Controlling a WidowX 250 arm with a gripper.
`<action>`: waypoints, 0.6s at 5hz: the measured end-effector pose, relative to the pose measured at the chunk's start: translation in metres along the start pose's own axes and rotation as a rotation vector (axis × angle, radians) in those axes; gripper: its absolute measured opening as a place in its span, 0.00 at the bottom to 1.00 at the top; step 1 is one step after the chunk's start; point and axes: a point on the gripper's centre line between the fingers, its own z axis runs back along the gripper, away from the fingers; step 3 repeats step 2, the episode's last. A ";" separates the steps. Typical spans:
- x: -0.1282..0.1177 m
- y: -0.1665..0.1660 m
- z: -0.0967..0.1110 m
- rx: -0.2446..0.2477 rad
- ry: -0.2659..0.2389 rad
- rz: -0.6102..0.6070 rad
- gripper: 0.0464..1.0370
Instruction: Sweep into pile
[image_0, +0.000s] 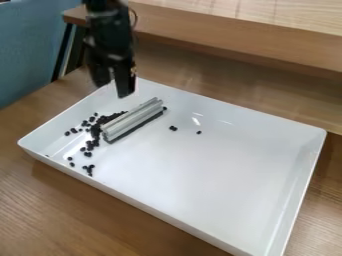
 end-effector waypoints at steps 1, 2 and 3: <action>0.003 -0.006 0.011 -0.016 0.015 0.008 0.96; 0.005 -0.018 0.015 -0.040 0.037 0.026 0.96; 0.005 -0.018 0.015 -0.040 0.037 0.026 0.96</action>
